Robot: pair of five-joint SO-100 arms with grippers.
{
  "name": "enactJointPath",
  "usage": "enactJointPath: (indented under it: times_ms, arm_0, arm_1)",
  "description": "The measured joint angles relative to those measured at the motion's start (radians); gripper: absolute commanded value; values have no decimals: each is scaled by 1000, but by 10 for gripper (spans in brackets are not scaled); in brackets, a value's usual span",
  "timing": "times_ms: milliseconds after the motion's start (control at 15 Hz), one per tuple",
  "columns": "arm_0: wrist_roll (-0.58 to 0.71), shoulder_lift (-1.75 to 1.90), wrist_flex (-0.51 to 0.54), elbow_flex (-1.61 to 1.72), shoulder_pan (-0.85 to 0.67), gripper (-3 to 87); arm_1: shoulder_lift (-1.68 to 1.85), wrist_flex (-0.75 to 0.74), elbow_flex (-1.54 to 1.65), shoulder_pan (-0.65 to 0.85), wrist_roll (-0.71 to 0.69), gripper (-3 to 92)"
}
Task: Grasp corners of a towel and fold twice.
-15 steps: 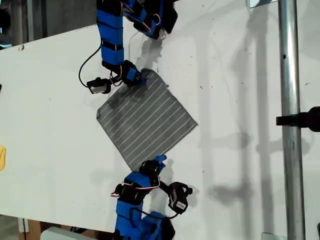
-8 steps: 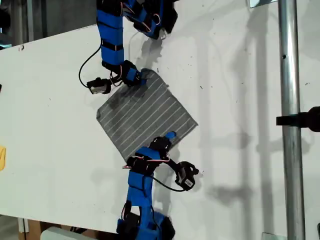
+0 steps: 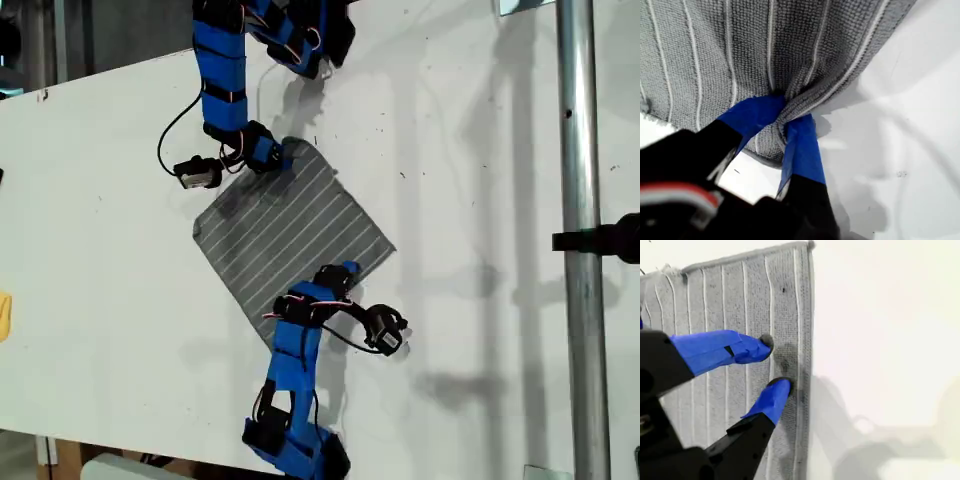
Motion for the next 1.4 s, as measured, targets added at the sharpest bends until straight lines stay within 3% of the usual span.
enactJointPath:
  times_ms: [200,600,867,1067,1267,1333,1400]
  arm_0:
    - [-60,-87,-2,-38,-5,-28]
    - [-163,-121,54,-55,-11,-29]
    - [-216,-44,81,104,21,-29]
    - [-282,225,-55,509,51,-29]
    - [-336,486,-155,893,63,-27]
    - [-337,538,-166,963,74,10]
    - [-337,558,-152,968,81,113]
  arm_1:
    - [0,0,0,-5,0,-3]
    - [-37,9,-55,-80,46,-3]
    - [-167,74,-225,-258,204,-3]
    - [-357,167,-476,-394,299,-3]
    - [-499,230,-696,-443,307,-3]
    - [-514,236,-723,-445,314,-3]
    - [-517,242,-730,-445,314,-3]
